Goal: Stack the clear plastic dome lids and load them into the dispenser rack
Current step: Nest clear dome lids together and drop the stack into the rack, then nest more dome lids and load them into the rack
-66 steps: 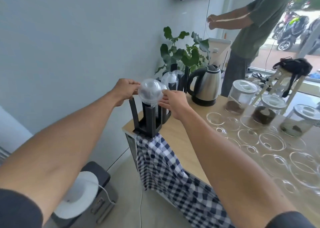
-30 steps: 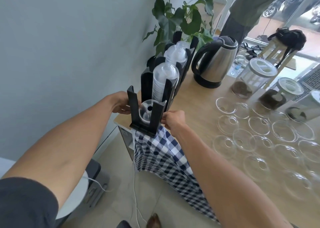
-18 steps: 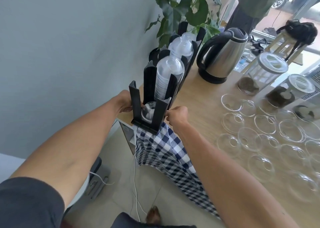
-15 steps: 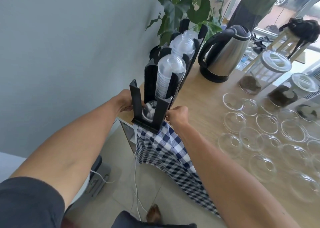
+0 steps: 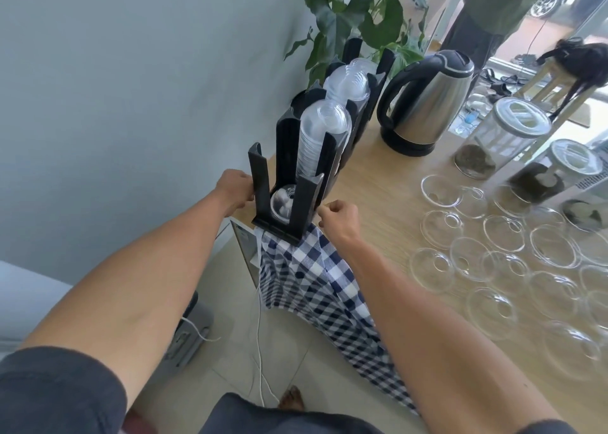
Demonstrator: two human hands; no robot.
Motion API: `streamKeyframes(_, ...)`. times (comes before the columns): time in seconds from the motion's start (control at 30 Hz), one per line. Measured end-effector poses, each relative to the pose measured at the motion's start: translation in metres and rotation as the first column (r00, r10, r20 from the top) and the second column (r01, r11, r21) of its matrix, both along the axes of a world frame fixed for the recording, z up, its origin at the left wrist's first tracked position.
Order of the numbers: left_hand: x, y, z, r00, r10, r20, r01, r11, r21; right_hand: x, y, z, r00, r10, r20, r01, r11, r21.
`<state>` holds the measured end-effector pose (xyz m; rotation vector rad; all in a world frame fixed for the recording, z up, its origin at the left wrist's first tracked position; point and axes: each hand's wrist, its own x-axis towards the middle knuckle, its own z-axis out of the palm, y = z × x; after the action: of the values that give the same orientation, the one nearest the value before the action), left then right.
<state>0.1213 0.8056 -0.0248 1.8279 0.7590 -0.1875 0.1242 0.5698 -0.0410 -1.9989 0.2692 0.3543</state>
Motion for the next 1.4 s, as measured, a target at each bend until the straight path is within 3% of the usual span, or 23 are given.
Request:
streamKeyframes(0.17, -0.043, -0.02, -0.001, 0.994, 0.106, 0.004, -0.106, 0.98, 0.166, -0.021, -0.026, -0.004, 0.995, 0.096, 0.019, -0.094, 0.993, -0.072)
streamKeyframes(0.5, -0.124, -0.131, 0.002, 0.998, 0.051, -0.026, -0.04, 0.944, 0.328, -0.078, -0.112, 0.008, 0.967, 0.234, 0.1, -0.213, 0.959, -0.19)
streamKeyframes(0.83, -0.153, -0.286, 0.008, 0.979, -0.191, -0.066, 0.202, 0.908, 0.367, -0.136, -0.245, 0.013, 0.968, 0.216, 0.127, -0.188, 0.961, -0.202)
streamKeyframes(1.13, -0.151, -0.384, 0.02, 0.909, -0.416, -0.03, 0.391, 0.825, 0.409, -0.17, -0.329, 0.009, 0.977, 0.065, 0.203, -0.021, 0.977, -0.212)
streamKeyframes(1.3, -0.141, -0.401, 0.022, 0.854, -0.521, 0.001, 0.454, 0.745, 0.489, -0.177, -0.348, 0.004, 0.961, 0.023, 0.276, 0.067, 0.947, -0.313)
streamKeyframes(1.4, -0.13, -0.407, 0.019, 0.805, -0.59, -0.056, 0.511, 0.642, 0.572, -0.173, -0.355, 0.0, 0.953, 0.054, 0.299, 0.064, 0.927, -0.37)
